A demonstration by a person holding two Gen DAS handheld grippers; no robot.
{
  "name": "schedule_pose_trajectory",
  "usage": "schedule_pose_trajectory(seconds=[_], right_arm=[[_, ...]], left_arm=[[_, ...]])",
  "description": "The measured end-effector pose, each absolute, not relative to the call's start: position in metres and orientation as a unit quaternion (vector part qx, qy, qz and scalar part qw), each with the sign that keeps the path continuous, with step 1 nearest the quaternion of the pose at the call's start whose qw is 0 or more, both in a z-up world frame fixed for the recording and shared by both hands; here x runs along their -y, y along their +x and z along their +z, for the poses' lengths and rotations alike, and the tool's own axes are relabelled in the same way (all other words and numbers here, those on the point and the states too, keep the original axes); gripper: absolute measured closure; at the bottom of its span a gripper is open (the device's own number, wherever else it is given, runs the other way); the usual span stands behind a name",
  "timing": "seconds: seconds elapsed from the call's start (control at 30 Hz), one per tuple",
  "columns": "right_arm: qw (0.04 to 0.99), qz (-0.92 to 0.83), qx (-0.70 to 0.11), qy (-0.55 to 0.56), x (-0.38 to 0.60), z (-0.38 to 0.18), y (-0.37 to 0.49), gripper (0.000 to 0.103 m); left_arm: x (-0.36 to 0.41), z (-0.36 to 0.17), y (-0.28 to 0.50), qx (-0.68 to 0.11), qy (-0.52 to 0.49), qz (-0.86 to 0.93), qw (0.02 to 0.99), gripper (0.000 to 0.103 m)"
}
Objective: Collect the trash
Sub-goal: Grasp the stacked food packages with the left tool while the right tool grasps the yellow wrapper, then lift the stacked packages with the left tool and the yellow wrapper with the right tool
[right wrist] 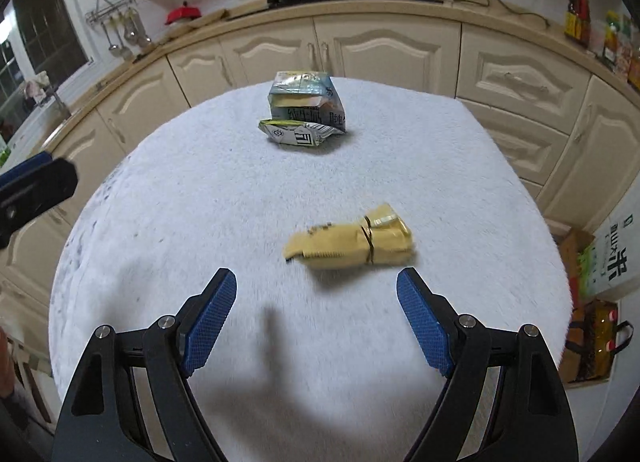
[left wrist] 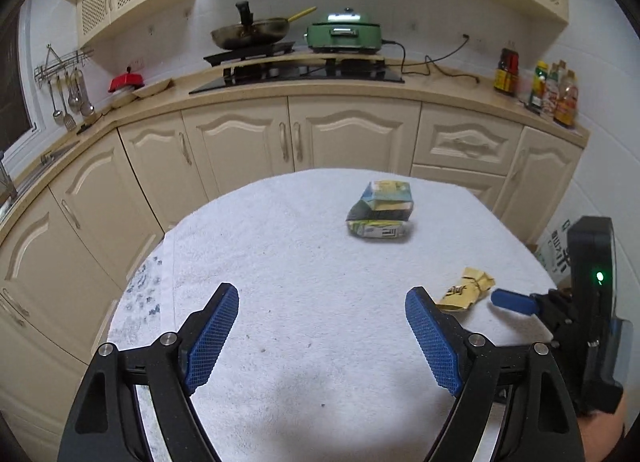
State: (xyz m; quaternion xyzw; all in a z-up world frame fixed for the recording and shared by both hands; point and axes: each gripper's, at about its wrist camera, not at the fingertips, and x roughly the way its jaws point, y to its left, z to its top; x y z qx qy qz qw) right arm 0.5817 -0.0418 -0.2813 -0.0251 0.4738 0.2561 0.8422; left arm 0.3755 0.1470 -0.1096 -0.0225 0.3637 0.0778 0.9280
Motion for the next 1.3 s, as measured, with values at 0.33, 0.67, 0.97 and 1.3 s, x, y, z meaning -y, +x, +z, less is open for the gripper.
schedule_pose_trajectory(seconds=[0.33,0.67,0.97,1.3], right_arm=[[0.847,0.242,-0.474,-0.017,0.040,-0.297,0.623,0.044],[0.859,0.252,-0.446,0.003,0.078,-0.293,0.639,0.069],[0.862,0.253,-0.438,0.035,0.099,-0.293,0.668,0.069],[0.851,0.274,-0.446,0.046,0.095,-0.298,0.683,0.069]], left_arm=[[-0.153,-0.120,0.452,-0.392,-0.026,0.066,0.917,0.021],[-0.145,-0.146,0.554,-0.413,-0.047,0.031,0.909,0.021],[-0.129,-0.163,0.643,-0.391,-0.010,0.046,0.919,0.016],[-0.112,-0.208,0.709,-0.398,0.017,0.074,0.914,0.023]])
